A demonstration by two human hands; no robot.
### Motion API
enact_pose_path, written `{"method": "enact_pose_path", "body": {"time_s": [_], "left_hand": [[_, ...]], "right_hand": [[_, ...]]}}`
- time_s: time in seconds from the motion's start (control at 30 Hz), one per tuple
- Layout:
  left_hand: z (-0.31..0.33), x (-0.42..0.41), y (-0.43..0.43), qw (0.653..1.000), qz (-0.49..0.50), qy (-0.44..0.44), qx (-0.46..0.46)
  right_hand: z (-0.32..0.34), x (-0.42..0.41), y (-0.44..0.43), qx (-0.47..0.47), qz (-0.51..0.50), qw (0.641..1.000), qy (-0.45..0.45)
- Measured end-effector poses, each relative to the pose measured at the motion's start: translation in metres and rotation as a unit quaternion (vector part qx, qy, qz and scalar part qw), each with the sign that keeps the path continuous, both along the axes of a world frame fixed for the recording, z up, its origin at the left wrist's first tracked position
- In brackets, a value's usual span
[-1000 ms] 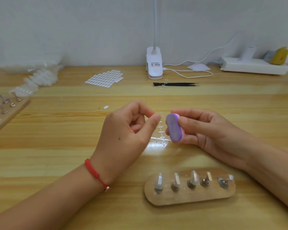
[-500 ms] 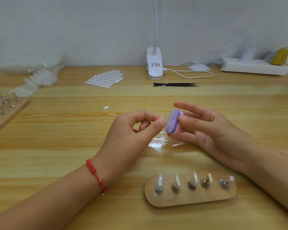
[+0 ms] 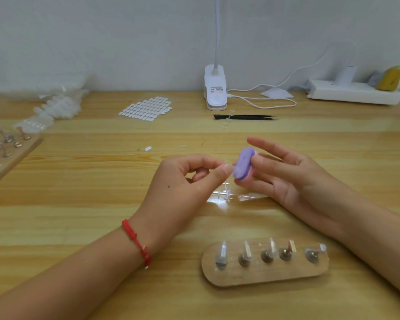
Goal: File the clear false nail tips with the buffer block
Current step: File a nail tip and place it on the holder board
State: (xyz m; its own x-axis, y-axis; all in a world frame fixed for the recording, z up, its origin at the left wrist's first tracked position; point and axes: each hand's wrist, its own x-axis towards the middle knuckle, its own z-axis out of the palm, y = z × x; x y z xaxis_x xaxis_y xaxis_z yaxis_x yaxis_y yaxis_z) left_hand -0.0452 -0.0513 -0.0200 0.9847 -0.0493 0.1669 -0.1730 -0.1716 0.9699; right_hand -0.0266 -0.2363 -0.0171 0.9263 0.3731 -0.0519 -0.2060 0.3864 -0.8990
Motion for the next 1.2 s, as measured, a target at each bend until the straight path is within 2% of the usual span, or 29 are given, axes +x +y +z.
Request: {"method": "enact_pose_path", "body": {"time_s": [0.13, 0.27, 0.5, 0.63, 0.77, 0.9, 1.03, 1.13, 1.2], "left_hand": [[0.0019, 0.0011, 0.0013, 0.999, 0.029, -0.013, -0.003], [-0.0003, -0.0001, 0.0005, 1.000, -0.001, 0.003, 0.007], [0.0007, 0.0019, 0.0027, 0.999, 0.040, -0.016, -0.021], [0.0017, 0.0014, 0.0016, 0.999, 0.027, -0.026, 0.000], [0.0013, 0.0008, 0.0008, 0.999, 0.026, -0.026, -0.004], [0.0020, 0.0004, 0.0011, 0.999, 0.035, -0.030, -0.010], [0.0012, -0.0001, 0.0000, 0.999, 0.025, -0.020, -0.010], [0.0011, 0.0010, 0.0012, 0.999, 0.036, -0.023, -0.011], [0.0007, 0.0014, 0.0006, 0.999, 0.025, -0.021, -0.004]], "right_hand": [[-0.0010, -0.0023, 0.0035, -0.065, 0.013, 0.997, -0.040], [-0.0012, 0.0016, 0.0006, 0.019, -0.033, 0.999, 0.009], [0.0014, -0.0001, 0.0019, -0.017, -0.015, 1.000, -0.013], [0.0006, -0.0074, 0.0067, -0.094, 0.008, 0.994, -0.051], [0.0023, -0.0028, 0.0023, -0.013, -0.043, 0.999, -0.007], [0.0024, -0.0072, 0.0066, -0.082, -0.016, 0.996, -0.036], [0.0027, -0.0029, 0.0033, -0.013, -0.046, 0.999, -0.005], [0.0022, -0.0062, 0.0065, -0.083, -0.020, 0.996, -0.037], [0.0019, -0.0056, 0.0059, -0.071, -0.025, 0.997, -0.032]]}}
